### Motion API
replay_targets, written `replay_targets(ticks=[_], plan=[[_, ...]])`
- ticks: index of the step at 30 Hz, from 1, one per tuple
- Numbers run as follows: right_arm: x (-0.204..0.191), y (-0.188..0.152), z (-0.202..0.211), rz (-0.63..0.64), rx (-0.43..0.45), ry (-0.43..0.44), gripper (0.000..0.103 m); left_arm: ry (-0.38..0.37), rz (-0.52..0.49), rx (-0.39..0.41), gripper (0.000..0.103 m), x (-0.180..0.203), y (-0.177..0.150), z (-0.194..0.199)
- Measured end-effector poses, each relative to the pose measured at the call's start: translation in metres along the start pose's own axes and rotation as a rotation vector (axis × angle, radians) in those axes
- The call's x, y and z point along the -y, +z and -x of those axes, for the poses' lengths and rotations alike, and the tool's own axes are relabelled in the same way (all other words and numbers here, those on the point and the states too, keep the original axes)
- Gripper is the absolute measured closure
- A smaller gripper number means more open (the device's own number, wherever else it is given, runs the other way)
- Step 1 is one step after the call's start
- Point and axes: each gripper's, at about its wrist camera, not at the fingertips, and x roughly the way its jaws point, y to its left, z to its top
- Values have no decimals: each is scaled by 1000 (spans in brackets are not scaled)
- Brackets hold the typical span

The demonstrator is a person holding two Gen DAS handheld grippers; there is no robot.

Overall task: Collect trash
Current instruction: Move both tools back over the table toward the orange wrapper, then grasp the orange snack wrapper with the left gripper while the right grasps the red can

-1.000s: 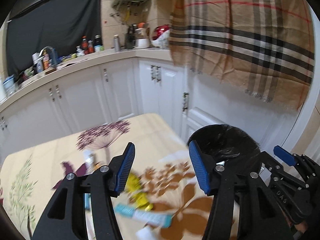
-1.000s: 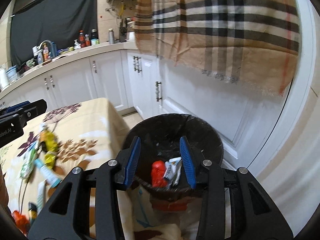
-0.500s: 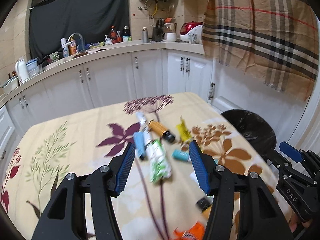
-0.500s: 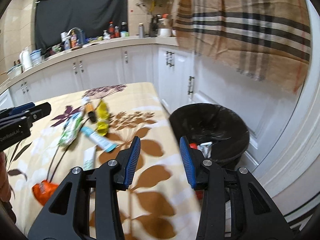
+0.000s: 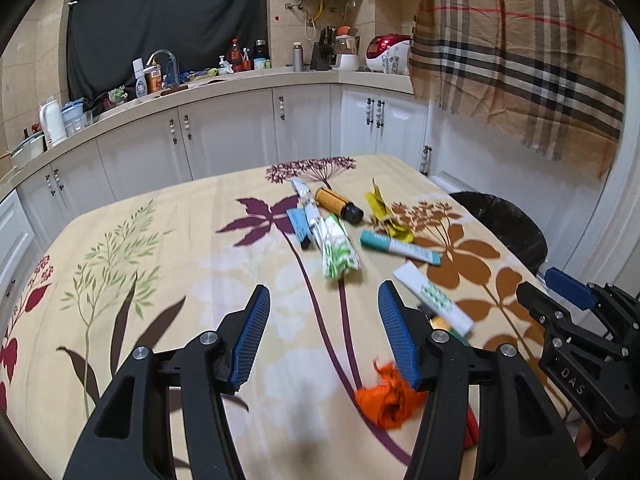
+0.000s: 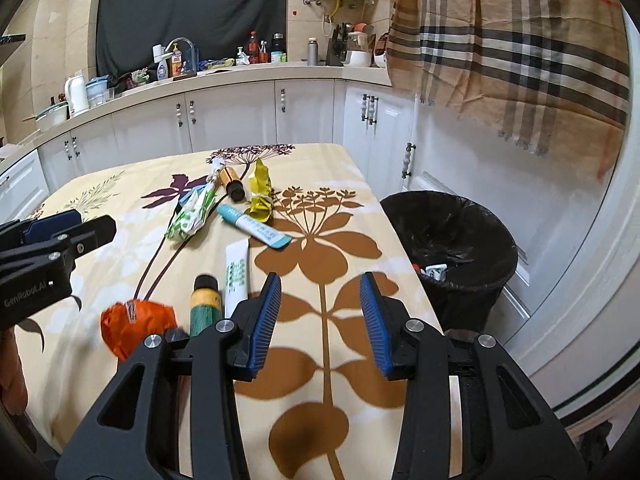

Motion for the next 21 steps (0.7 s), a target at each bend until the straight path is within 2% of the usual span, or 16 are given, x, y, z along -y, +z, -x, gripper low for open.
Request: replay_targets(ticks=[12, 18, 20, 21], plan=[[17, -23, 17, -32, -13, -46, 63, -50, -44, -32, 43, 18, -29, 3], [20, -27, 21, -38, -13, -49, 63, -77, -69, -47, 43, 27, -36, -9], [19, -27, 22, -35, -14, -47, 63, -89, -69, -40, 45, 26, -37, -10], [18, -27, 22, -34, -14, -46, 63, -96, -71, -38, 50, 27, -37, -10]])
